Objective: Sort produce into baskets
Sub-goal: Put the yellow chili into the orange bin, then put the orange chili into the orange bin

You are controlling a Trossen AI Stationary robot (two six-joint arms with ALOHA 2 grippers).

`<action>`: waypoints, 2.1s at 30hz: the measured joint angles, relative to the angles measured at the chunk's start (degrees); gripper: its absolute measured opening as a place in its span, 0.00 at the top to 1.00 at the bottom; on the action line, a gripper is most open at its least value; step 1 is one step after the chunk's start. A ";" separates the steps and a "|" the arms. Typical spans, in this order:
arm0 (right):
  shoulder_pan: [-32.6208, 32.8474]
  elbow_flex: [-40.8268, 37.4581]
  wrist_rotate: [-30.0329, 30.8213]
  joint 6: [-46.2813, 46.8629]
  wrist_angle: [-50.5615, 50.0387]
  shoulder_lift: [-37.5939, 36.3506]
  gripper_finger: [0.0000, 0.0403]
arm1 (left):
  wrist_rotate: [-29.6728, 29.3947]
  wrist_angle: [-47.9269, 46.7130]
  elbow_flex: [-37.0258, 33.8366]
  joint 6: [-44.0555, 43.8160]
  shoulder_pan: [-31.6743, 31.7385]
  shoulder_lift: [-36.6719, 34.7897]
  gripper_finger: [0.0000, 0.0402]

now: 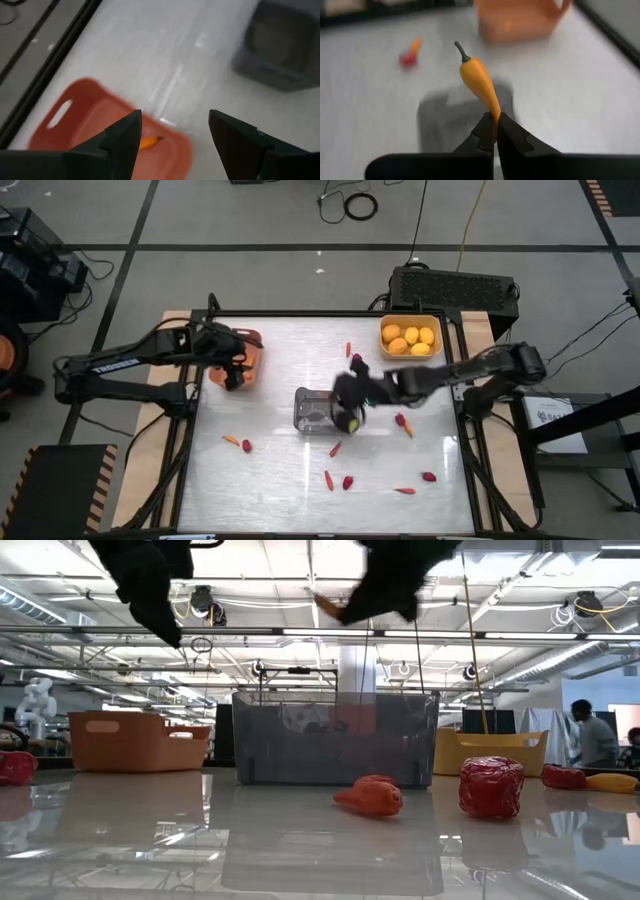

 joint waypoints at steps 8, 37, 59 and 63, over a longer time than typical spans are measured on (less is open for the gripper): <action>-10.58 3.34 -13.01 -3.47 25.96 14.34 1.00 | -5.03 -7.39 0.00 -2.67 0.02 -1.61 0.40; -18.88 58.23 -24.59 1.84 20.75 59.02 0.93 | -13.28 -21.13 0.00 -14.29 0.09 -1.73 0.40; -25.00 58.23 -47.29 -6.05 -17.81 47.84 0.68 | -8.03 -18.28 0.02 -15.02 -0.08 -1.73 0.40; -25.11 58.25 -42.20 -14.38 -36.50 43.04 0.69 | -5.64 -14.20 0.02 -14.12 -0.67 -1.72 0.40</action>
